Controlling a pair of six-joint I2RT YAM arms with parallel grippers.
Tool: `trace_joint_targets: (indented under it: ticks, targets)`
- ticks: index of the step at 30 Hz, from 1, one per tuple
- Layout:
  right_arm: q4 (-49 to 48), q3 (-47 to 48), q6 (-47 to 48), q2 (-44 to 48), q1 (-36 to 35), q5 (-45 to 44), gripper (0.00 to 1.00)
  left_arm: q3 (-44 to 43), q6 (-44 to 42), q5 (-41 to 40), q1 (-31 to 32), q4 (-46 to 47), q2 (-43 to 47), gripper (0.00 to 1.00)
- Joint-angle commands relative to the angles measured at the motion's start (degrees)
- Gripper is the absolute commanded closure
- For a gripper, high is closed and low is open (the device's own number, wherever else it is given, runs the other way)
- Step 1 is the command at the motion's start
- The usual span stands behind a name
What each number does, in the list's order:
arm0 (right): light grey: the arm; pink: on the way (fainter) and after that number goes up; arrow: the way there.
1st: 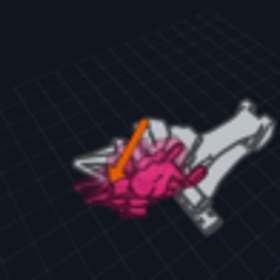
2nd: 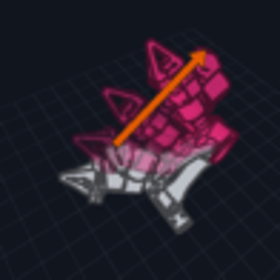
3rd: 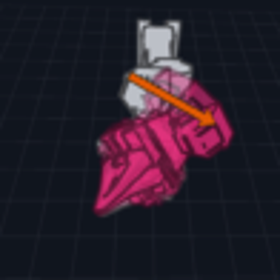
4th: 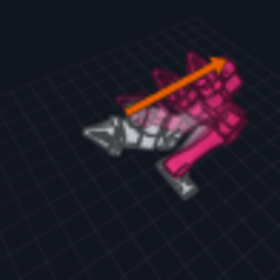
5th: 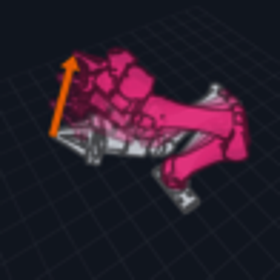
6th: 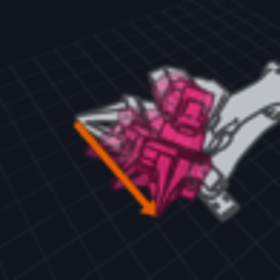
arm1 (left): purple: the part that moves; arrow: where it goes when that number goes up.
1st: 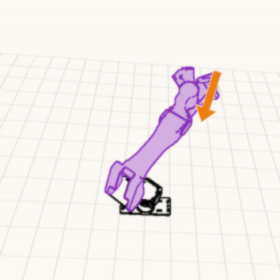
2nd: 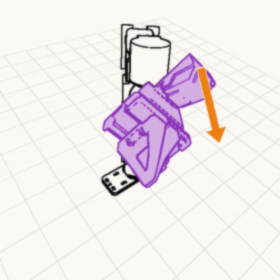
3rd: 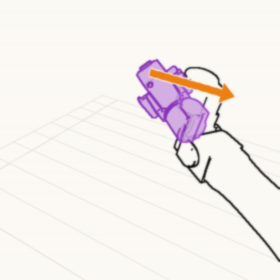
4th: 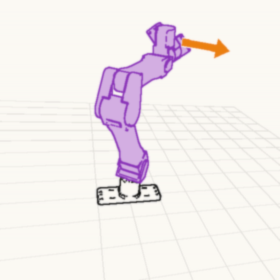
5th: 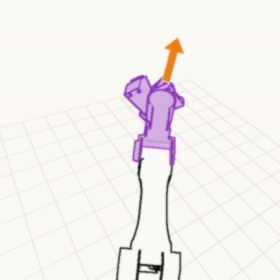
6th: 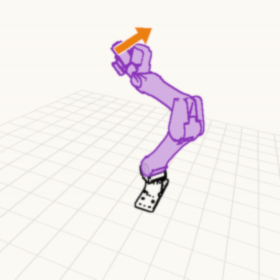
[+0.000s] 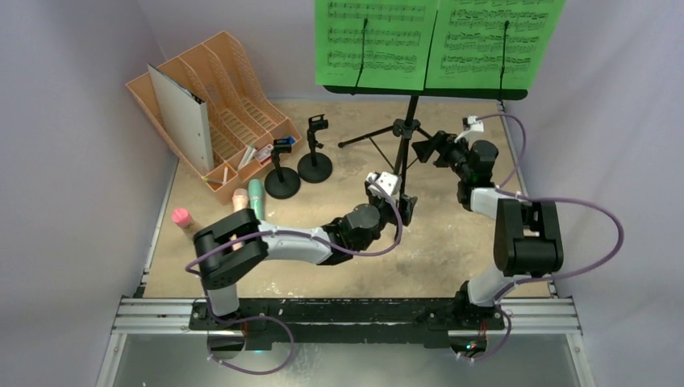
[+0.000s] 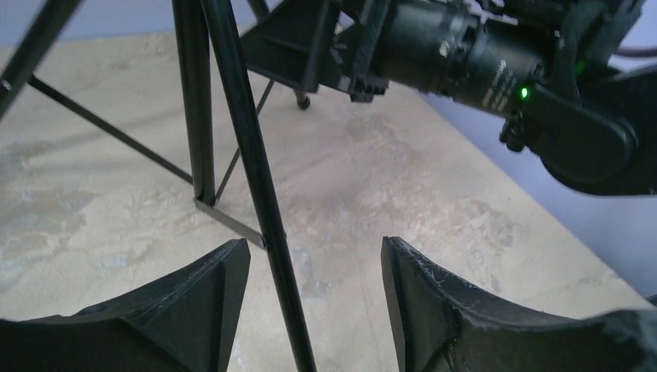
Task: Pack up the instrument practice props
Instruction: Adjust the music stand at the center of the board, then pick up the sheet music from the music stand.
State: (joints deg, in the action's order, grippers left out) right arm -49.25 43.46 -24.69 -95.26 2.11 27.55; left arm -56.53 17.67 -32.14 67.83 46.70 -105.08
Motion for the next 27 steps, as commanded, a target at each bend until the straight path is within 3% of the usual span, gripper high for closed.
trace_joint_targets:
  ticks: [1, 8, 15, 19, 23, 27]
  targets:
    - [1.63, -3.27, 1.03, 8.67, 0.91, -8.51, 0.03, 1.87, -1.21, 6.52, -1.91, -2.30, 7.69, 0.34]
    - [13.21, -8.11, -1.62, 23.73, 1.19, -19.75, 0.01, 5.82, 3.05, 12.87, -7.55, -7.23, 17.47, 0.34]
    - [17.14, -15.35, -7.43, 42.10, 1.14, -19.19, 0.01, 6.58, -0.48, 10.67, -9.70, -12.99, 27.76, 0.33]
    - [17.77, -20.34, -4.47, 52.44, 1.14, -8.32, 0.01, 6.62, 0.01, 9.46, -11.19, -16.65, 31.56, 0.31]
    - [24.56, -19.32, -1.72, 57.01, 0.50, -0.20, 0.01, 5.39, 1.50, 9.64, -12.84, -21.16, 34.88, 0.30]
    - [29.47, -17.10, -1.14, 60.28, -4.85, -1.19, 0.03, 2.28, 1.90, 9.89, -14.82, -28.55, 37.97, 0.29]
